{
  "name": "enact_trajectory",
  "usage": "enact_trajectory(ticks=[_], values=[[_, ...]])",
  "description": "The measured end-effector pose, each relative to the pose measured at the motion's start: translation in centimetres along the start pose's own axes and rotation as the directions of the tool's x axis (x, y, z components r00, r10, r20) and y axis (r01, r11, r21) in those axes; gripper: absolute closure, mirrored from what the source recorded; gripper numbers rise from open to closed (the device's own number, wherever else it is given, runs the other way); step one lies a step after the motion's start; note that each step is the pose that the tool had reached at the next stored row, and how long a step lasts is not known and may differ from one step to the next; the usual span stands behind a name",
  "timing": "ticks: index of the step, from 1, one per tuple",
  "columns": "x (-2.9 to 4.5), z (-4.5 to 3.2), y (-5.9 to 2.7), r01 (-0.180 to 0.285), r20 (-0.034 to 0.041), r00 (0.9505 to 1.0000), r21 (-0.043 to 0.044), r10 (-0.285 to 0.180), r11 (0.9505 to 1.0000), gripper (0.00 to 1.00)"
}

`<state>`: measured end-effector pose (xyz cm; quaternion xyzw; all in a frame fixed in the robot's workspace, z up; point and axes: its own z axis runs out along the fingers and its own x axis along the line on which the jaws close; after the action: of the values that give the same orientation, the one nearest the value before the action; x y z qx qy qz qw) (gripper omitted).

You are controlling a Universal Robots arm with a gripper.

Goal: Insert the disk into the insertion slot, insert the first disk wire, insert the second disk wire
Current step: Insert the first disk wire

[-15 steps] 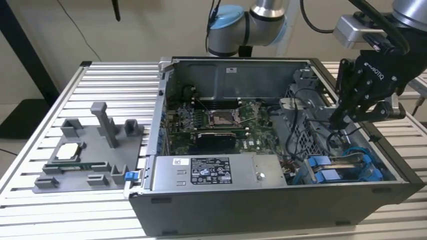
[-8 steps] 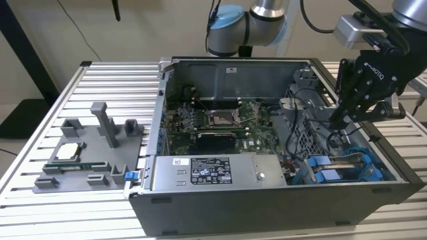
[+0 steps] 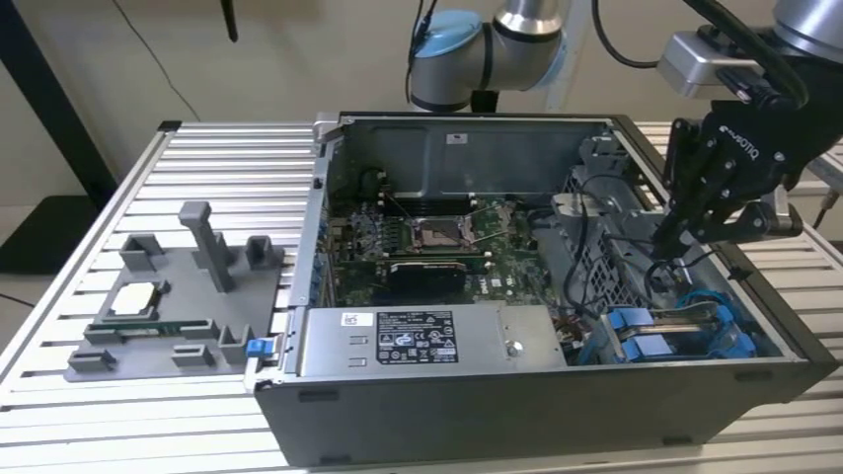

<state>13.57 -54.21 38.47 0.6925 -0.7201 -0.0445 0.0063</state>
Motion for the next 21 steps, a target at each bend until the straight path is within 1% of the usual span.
enact_trajectory(ticks=[2, 5, 8, 9, 10, 13, 15, 17, 18, 19, 21], values=[[0.02, 0.06, 0.0, -0.001, -0.014, 0.9999, 0.0029, 0.001, 1.0, 1.0], [0.03, 0.14, -0.01, -0.002, -0.0367, 0.9993, 0.0099, 0.002, 0.9999, 1.0], [0.04, 0.23, -0.02, -0.003, -0.0588, 0.9983, 0.0179, 0.004, 0.9998, 1.0], [0.06, 0.29, -0.02, -0.003, -0.0663, 0.9978, 0.0218, 0.005, 0.9998, 1.0], [0.08, 0.34, -0.03, -0.003, -0.0714, 0.9974, 0.0253, 0.005, 0.9997, 1.0], [0.14, 0.5, -0.03, -0.003, -0.0799, 0.9968, 0.0362, 0.006, 0.9993, 1.0], [0.23, 0.65, -0.05, -0.003, -0.083, 0.9965, 0.0431, 0.006, 0.9991, 1.0], [0.41, 0.83, -0.08, -0.002, -0.083, 0.9965, 0.0471, 0.006, 0.9989, 1.0], [0.52, 0.93, -0.08, -0.002, -0.0824, 0.9966, 0.0502, 0.006, 0.9987, 1.0], [0.69, 1.08, -0.1, -0.002, -0.0813, 0.9967, 0.0552, 0.007, 0.9985, 1.0], [0.93, 1.28, -0.13, -0.002, -0.0794, 0.9968, 0.0603, 0.006, 0.9982, 1.0]])
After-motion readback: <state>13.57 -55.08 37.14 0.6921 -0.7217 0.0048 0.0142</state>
